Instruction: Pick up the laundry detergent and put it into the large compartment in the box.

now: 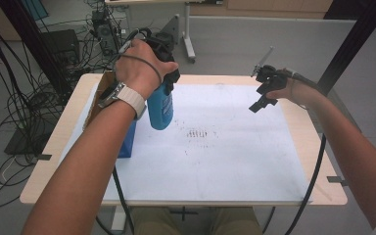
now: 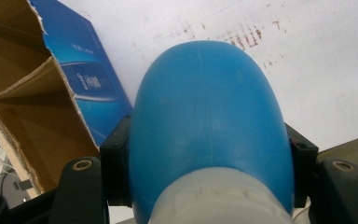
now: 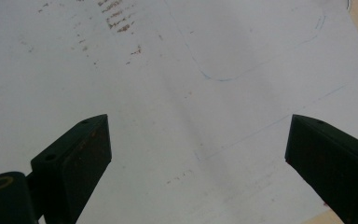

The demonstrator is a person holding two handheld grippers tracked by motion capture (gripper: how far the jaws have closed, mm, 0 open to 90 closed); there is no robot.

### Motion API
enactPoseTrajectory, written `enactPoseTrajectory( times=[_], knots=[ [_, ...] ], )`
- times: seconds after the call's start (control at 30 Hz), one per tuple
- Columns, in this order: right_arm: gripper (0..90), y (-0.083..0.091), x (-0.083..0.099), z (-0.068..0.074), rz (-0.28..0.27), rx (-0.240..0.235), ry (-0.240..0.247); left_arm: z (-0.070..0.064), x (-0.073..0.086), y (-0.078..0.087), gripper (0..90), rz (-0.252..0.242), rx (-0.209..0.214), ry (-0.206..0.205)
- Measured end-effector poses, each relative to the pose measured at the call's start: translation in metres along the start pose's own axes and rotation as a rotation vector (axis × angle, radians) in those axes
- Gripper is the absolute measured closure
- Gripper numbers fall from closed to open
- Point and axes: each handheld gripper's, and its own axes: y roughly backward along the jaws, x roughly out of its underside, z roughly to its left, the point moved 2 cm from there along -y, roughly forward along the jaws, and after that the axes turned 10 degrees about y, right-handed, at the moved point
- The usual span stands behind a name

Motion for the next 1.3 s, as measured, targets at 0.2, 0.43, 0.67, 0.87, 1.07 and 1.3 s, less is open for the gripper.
enactPoseTrajectory(
  times=[0.2,0.43,0.67,0.87,1.07,1.3],
  knots=[
    [6.9,0.001,0.001,-0.001,-0.002,0.002,0.001,0.003,0.0,0.008,37.7,-0.007,-0.01,0.014],
    [6.9,0.001,0.001,-0.001,-0.004,0.002,0.0,0.008,0.001,0.013,37.7,-0.004,-0.005,0.022],
    [6.9,0.0,0.001,-0.002,-0.004,-0.002,-0.005,0.013,-0.001,0.02,37.7,-0.006,0.002,0.032],
    [6.9,0.0,0.002,-0.002,-0.005,-0.001,-0.006,0.019,-0.002,0.025,37.7,-0.011,-0.002,0.045],
    [6.9,0.0,0.003,-0.003,-0.004,-0.001,-0.006,0.022,-0.001,0.028,37.7,-0.006,-0.008,0.046],
    [6.9,-0.001,0.002,-0.002,-0.001,-0.002,-0.006,0.026,-0.001,0.032,37.7,-0.009,-0.004,0.057]
  ],
)
